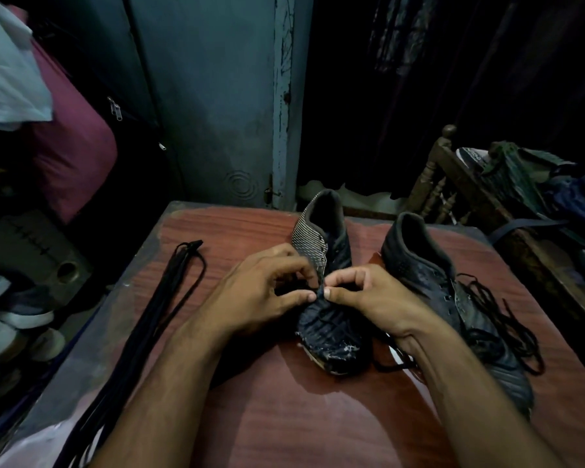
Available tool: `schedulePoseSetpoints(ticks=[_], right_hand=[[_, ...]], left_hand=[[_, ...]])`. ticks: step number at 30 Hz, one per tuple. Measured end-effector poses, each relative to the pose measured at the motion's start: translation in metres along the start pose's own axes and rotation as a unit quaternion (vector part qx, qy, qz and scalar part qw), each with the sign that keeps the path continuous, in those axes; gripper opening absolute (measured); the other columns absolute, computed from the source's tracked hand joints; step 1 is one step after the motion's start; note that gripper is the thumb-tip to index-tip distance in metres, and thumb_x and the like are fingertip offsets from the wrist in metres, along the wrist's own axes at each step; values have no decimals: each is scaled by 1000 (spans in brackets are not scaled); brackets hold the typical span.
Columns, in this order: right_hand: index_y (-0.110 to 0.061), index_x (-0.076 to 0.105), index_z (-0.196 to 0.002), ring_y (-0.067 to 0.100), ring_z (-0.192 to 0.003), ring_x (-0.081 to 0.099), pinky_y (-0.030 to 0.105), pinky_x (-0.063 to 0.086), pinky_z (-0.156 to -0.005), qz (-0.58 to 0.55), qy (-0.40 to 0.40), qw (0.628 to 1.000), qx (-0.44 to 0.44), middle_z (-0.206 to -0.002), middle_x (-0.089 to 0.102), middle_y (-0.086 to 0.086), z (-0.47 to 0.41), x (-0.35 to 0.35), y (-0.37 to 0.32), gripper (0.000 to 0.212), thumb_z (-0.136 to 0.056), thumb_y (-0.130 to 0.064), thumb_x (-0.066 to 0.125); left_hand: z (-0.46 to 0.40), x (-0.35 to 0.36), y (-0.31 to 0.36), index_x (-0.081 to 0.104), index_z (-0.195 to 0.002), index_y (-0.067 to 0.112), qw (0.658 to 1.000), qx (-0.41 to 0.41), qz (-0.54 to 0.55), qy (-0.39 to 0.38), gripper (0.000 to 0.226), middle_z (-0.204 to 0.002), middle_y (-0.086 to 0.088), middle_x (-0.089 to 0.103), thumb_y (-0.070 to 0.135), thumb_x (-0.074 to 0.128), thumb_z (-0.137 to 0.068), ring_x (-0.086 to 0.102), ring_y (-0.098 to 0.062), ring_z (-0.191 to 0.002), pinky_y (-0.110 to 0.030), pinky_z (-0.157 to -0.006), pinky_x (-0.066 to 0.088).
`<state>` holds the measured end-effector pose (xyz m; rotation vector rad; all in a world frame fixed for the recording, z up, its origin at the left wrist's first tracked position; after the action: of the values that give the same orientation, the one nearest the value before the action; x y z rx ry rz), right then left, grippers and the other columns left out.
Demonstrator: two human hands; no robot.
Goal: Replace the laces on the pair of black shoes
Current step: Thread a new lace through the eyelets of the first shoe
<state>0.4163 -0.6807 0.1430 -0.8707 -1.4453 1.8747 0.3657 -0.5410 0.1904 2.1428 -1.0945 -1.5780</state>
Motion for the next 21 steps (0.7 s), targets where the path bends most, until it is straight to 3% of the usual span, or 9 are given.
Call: schedulePoseSetpoints(ticks=[6, 9, 12, 15, 18, 21], right_hand=[[-23, 79, -89, 12, -90, 74, 40, 59, -90, 87, 113, 987, -73, -89, 79, -5, 8, -8, 1, 8, -89, -15, 78], [-25, 77, -92, 5, -83, 72, 31, 58, -85, 126, 163, 970, -130, -83, 75, -12, 13, -17, -14, 15, -88, -11, 77], [-23, 75, -105, 1, -76, 68, 19, 53, -77, 87, 180, 968, -152, -77, 70, -10, 16, -24, -22, 25, -89, -4, 74], [-23, 77, -112, -4, -84, 68, 12, 49, -79, 107, 180, 965, -161, -83, 72, -15, 18, -25, -25, 27, -90, -7, 73], [-26, 79, -108, -3, -98, 68, 20, 52, -93, 141, 183, 957, -173, -102, 75, -16, 19, -25, -28, 23, -92, -12, 72], [-28, 79, -99, -1, -96, 69, 24, 53, -92, 144, 191, 953, -186, -98, 75, -16, 23, -26, -31, 16, -92, -15, 72]], left_hand=[[1, 4, 2, 62, -94, 35, 999, -4, -35, 6, 7, -98, 17, 61, 40, 62, -90, 62, -6, -89, -39, -72, 52], [3, 5, -1, 55, -94, 31, 999, -28, -38, 14, 4, -92, 16, 61, 35, 56, -93, 60, -4, -85, -37, -73, 50], [4, 3, -2, 53, -96, 29, 997, -51, -45, 19, 9, -88, 16, 63, 37, 49, -95, 59, -1, -84, -33, -74, 46], [4, 3, 0, 46, -96, 32, 996, -65, -51, 30, 10, -84, 18, 62, 40, 42, -96, 57, 0, -77, -31, -70, 41], [6, 0, 2, 40, -95, 32, 996, -66, -36, 56, 10, -81, 23, 58, 42, 38, -97, 53, -1, -68, -25, -62, 37], [8, -5, 1, 42, -97, 29, 993, -76, -6, 89, 15, -80, 13, 60, 44, 40, -97, 58, -7, -68, -34, -65, 44]])
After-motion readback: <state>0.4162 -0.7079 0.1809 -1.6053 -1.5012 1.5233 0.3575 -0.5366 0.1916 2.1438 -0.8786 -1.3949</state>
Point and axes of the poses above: each hand's wrist, its own z-axis away from the middle knuckle, its own x-axis out of the palm, y = z × x, the point moved 9 cm from there along -z, towards the middle knuckle
